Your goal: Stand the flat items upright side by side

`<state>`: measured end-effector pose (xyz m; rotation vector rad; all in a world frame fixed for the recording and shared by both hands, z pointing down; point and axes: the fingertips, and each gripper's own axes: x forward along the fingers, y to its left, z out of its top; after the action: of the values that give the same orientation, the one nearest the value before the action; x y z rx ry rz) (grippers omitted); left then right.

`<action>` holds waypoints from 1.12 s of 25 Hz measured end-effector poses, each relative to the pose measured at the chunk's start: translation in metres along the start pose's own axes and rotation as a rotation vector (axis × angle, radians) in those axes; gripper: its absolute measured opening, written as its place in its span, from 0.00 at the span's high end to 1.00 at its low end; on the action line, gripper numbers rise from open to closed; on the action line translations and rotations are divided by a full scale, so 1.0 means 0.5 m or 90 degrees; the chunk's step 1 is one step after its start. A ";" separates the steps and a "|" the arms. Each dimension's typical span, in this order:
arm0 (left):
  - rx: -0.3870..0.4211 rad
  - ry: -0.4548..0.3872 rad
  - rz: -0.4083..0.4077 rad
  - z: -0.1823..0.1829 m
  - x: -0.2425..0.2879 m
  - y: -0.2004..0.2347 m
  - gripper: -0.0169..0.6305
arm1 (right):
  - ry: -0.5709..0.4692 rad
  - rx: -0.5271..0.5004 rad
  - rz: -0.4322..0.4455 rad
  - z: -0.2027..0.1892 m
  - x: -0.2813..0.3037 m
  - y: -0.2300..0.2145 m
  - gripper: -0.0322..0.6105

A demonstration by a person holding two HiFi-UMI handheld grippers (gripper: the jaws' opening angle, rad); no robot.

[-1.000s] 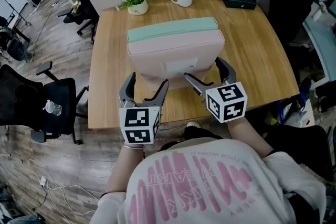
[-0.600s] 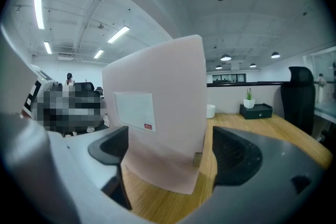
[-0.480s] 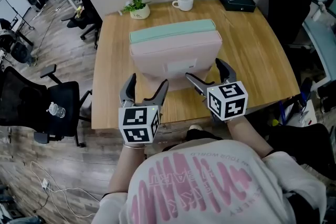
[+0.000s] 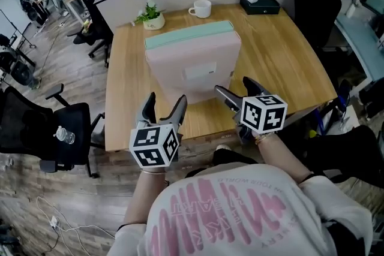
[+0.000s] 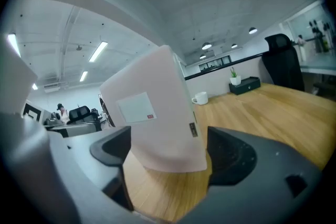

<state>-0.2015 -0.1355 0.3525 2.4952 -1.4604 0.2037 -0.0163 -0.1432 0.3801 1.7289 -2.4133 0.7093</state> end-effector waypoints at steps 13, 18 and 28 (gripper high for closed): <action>-0.034 0.023 0.019 -0.050 -0.029 -0.070 0.87 | -0.014 0.116 0.034 -0.043 -0.061 0.001 0.87; -0.039 0.012 0.052 -0.035 -0.044 -0.104 0.97 | -0.033 0.094 0.050 -0.012 -0.092 -0.003 0.95; -0.132 -0.063 0.088 -0.014 -0.109 -0.217 0.97 | -0.049 0.067 0.120 0.017 -0.207 -0.018 0.95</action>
<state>-0.1336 -0.0367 0.3313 2.2716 -1.6049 -0.0466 0.0303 -0.0587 0.3409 1.6067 -2.6630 0.8190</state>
